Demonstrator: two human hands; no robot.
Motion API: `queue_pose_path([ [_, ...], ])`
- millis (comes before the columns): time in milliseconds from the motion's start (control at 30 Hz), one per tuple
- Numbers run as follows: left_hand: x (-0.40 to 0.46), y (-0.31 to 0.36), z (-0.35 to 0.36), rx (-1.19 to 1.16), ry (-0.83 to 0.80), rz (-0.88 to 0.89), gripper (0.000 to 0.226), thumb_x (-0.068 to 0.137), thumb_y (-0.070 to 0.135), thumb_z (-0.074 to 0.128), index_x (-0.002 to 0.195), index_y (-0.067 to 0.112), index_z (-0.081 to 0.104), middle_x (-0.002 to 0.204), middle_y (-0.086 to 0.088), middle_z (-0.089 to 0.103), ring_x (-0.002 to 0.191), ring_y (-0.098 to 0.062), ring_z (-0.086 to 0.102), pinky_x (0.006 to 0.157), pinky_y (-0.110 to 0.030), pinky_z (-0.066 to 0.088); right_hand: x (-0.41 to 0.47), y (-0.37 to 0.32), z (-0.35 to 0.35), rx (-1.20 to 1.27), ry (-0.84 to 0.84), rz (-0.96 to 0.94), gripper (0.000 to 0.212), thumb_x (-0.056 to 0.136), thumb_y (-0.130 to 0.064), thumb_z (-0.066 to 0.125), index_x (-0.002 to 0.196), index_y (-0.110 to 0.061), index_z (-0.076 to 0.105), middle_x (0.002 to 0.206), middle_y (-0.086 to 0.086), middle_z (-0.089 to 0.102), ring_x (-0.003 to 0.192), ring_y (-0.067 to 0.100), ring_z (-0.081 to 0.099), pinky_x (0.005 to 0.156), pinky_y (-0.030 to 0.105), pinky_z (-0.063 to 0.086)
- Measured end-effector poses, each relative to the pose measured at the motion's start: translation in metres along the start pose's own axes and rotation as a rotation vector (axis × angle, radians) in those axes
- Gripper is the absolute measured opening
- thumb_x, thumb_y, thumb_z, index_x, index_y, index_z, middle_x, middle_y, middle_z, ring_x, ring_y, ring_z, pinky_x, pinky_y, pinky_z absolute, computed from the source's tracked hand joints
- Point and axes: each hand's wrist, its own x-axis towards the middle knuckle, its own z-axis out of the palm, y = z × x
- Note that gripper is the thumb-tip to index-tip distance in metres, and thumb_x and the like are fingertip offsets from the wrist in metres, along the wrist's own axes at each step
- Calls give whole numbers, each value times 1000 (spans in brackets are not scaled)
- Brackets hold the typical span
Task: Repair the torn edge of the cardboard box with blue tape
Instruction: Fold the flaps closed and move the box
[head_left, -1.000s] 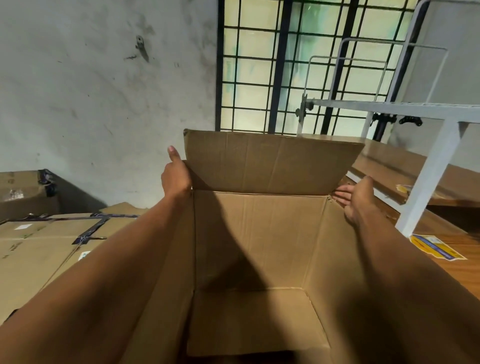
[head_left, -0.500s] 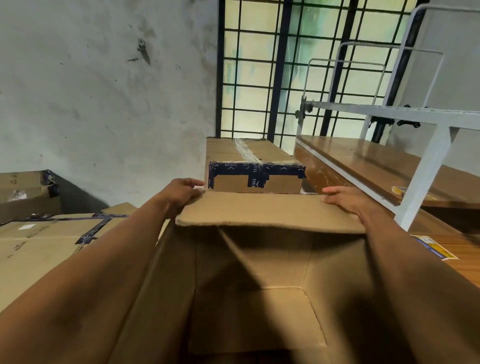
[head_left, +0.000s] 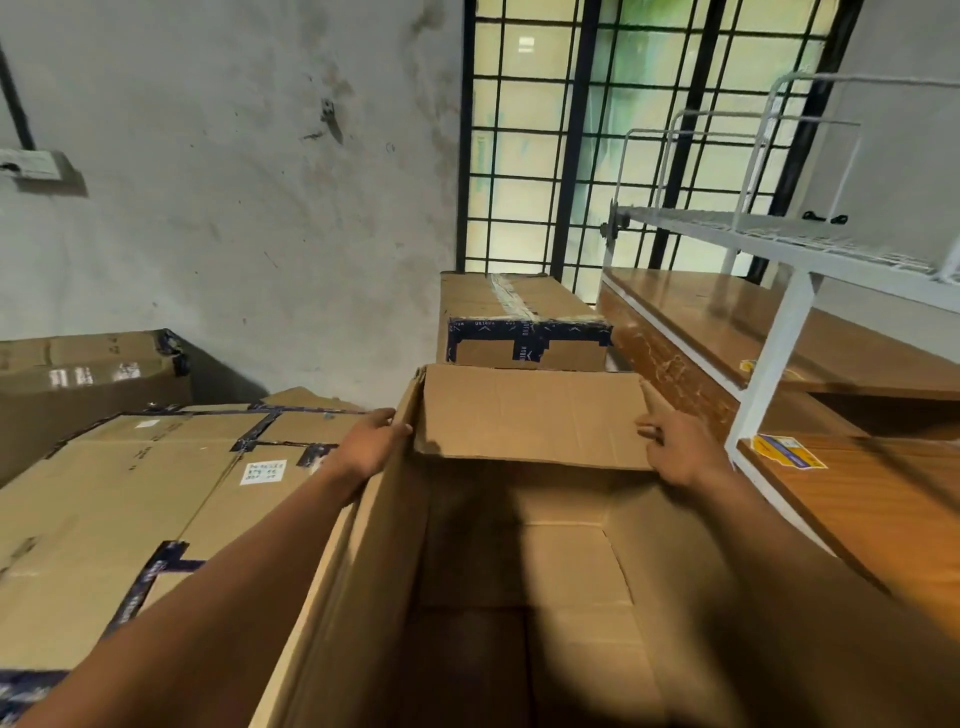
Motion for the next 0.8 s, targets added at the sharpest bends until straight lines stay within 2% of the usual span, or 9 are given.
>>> queue_pose_path([
  [67, -32, -4, -5, -17, -16, 3, 49, 106, 34, 59, 152, 18, 53, 141, -11, 64, 118, -27, 64, 98, -45, 55, -24, -8, -1, -56, -51, 6, 46, 97, -19, 61, 138, -39, 64, 145, 2, 60, 138, 30, 51, 119, 57, 35],
  [133, -64, -4, -10, 8, -7, 16, 48, 106, 31, 59, 152, 20, 52, 143, -11, 63, 118, -26, 64, 92, -40, 54, -48, -17, 0, -97, -99, 0, 44, 99, -26, 58, 139, -44, 61, 148, 4, 58, 141, 32, 47, 121, 59, 29],
  [267, -121, -3, -12, 66, 20, 9, 63, 105, 22, 59, 164, 21, 38, 163, -12, 47, 140, -35, 54, 113, -50, 49, -97, -36, 1, -17, -167, -23, 40, 108, -28, 43, 144, -33, 60, 153, 7, 56, 143, 33, 45, 121, 60, 30],
  [367, -163, 1, -12, 129, 23, 18, 68, 103, 17, 60, 166, 18, 34, 165, -13, 44, 143, -36, 50, 113, -47, 49, -130, -47, 2, -9, -236, -45, 42, 111, -28, 37, 148, -28, 57, 157, 4, 52, 149, 33, 40, 125, 52, 28],
  [467, -200, 1, -14, 146, 47, 25, 70, 98, 12, 63, 163, 16, 39, 161, -14, 50, 138, -34, 55, 111, -45, 52, -167, -58, 0, 58, -252, -107, 41, 110, -27, 37, 141, -28, 64, 151, 2, 60, 143, 30, 49, 121, 45, 37],
  [500, -210, 1, -14, 144, 59, 23, 70, 96, 10, 63, 162, 15, 42, 158, -14, 54, 134, -33, 59, 107, -45, 55, -179, -63, 0, 75, -258, -129, 40, 109, -28, 38, 138, -29, 66, 148, 0, 63, 140, 29, 52, 119, 45, 40],
  [567, -236, 1, -13, 135, 74, 32, 66, 96, 6, 63, 160, 15, 45, 154, -12, 57, 125, -29, 63, 89, -36, 60, -204, -71, -2, 85, -284, -171, 40, 108, -32, 39, 134, -31, 69, 141, -1, 67, 133, 27, 58, 116, 46, 44],
  [633, -261, 1, -13, 110, 73, 45, 60, 98, 4, 63, 155, 15, 48, 145, -10, 60, 117, -25, 63, 75, -26, 56, -228, -81, -5, 83, -291, -221, 40, 106, -35, 39, 130, -33, 71, 134, -2, 71, 126, 25, 63, 112, 45, 48],
  [800, -313, 1, -17, -23, 60, 56, 33, 103, 5, 62, 132, 20, 57, 117, 0, 62, 101, -21, 68, 72, -30, 61, -300, -131, -24, 149, -351, -431, 31, 111, -36, 46, 131, -34, 69, 115, -14, 75, 109, 13, 69, 102, 41, 55],
])
